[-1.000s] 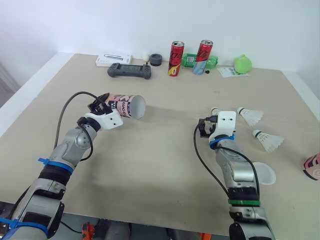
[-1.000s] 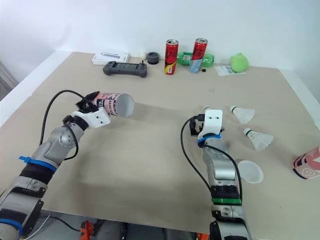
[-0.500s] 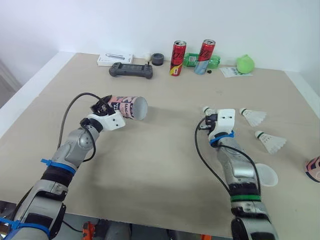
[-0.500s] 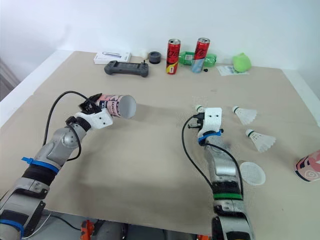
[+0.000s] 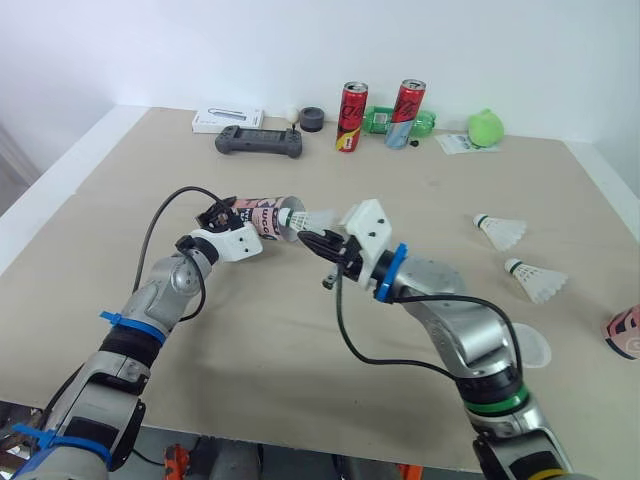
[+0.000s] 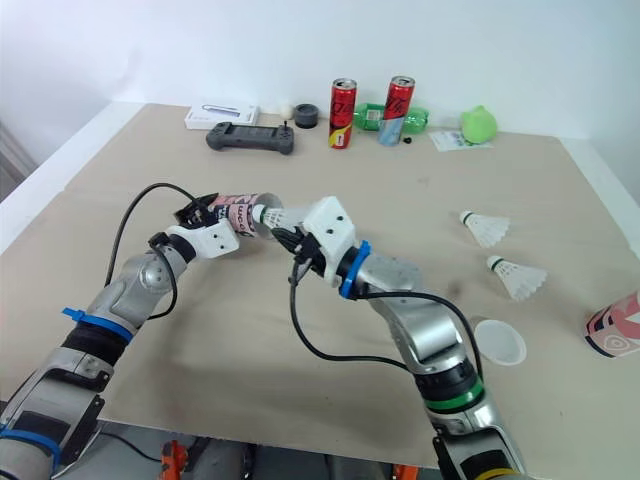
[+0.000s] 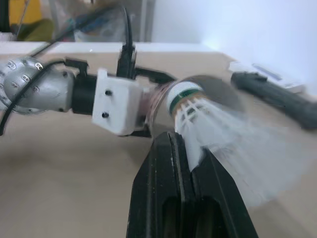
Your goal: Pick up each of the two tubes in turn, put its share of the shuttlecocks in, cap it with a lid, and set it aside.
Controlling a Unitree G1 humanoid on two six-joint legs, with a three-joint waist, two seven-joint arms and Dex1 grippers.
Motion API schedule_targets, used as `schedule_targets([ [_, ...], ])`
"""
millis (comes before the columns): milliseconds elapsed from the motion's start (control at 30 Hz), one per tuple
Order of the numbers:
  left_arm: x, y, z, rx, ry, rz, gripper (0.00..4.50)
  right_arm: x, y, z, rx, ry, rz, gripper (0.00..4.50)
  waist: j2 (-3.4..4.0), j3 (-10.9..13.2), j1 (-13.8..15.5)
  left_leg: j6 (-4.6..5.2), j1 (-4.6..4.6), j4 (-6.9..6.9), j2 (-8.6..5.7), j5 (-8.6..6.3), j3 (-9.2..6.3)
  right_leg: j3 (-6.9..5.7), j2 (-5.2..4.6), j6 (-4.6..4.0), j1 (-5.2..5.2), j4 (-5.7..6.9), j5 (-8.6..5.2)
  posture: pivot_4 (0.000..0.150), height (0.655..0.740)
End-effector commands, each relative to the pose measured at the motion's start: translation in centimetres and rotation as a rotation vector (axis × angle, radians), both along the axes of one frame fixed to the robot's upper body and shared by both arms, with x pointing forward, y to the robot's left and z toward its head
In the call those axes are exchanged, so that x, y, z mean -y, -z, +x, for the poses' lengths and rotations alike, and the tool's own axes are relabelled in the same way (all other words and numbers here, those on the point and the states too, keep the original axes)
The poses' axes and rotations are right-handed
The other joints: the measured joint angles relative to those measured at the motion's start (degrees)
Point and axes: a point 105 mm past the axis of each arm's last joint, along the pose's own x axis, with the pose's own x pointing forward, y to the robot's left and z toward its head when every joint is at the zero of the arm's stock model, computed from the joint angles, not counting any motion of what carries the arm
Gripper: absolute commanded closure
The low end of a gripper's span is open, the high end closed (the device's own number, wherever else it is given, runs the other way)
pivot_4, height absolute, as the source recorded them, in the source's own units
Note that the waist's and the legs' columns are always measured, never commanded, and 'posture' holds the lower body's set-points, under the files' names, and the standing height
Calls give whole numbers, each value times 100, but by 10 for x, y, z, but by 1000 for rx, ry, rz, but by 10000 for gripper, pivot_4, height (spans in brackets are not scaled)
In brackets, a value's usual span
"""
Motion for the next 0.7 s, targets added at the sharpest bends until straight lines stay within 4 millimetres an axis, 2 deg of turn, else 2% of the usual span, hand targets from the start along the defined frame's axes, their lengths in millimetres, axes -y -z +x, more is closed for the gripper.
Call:
schedule_targets([
  [33,8,-17,0,55,24,-22,14536,-9,-20,-5,63,-36,38,38134,0,0,4,0,-6,0,0,0,-1,0,0,-2,-4,0,-1,1500,7400],
  [67,8,-17,0,54,25,-26,14536,-8,-22,-7,61,-42,60,35002,0,0,4,0,-13,0,0,0,-2,0,0,-2,-10,0,-1,1500,7400],
  [167,11,-16,-1,48,32,-38,14536,-1,-29,-14,60,-44,123,20203,0,0,3,0,-19,-2,0,-1,-2,0,0,-3,-16,-1,-1,1500,7400],
  [233,13,-15,-1,42,40,-45,14536,11,-32,-20,47,-24,178,10340,0,0,7,0,-20,-4,0,-1,-5,-2,1,-3,-17,-1,-2,1500,7400],
  [300,15,-14,-1,38,46,-51,14536,32,-37,-24,44,49,254,783,-1,0,16,0,-20,-3,0,-1,-7,-3,0,-3,-15,-1,-3,1500,7400],
  [400,16,-14,0,33,48,-61,14536,78,-31,-20,72,288,247,783,-1,-1,20,0,-20,-2,-4,-1,-7,-4,-4,-4,-13,-2,-3,1500,7400],
  [467,17,-14,1,29,50,-70,14536,123,-17,-20,89,538,209,783,-4,-3,34,0,-19,-1,-5,-1,-6,-3,-5,-4,-12,-2,-2,1500,7400],
  [500,19,-14,2,28,54,-72,14536,151,-12,-23,116,689,181,783,-5,-3,39,0,-19,0,-6,-1,-7,-5,-6,-4,-10,-2,-2,1500,7400],
  [567,21,-14,4,27,60,-74,14536,181,-9,-29,150,862,154,783,-5,-3,28,-1,-17,-1,-6,-1,-7,-5,-7,-5,-10,-2,-4,1500,7400],
  [633,26,-16,4,27,78,-76,14536,227,-3,-41,148,1123,146,783,-4,-2,7,-1,-16,-1,-6,-1,-5,-4,-7,-4,-12,-1,-3,1500,7400],
  [700,31,-16,5,22,91,-76,14536,255,8,-54,111,1273,125,783,-4,-3,7,-1,-11,-1,-4,0,-1,-4,-7,-3,-12,1,-1,1500,7400],
])
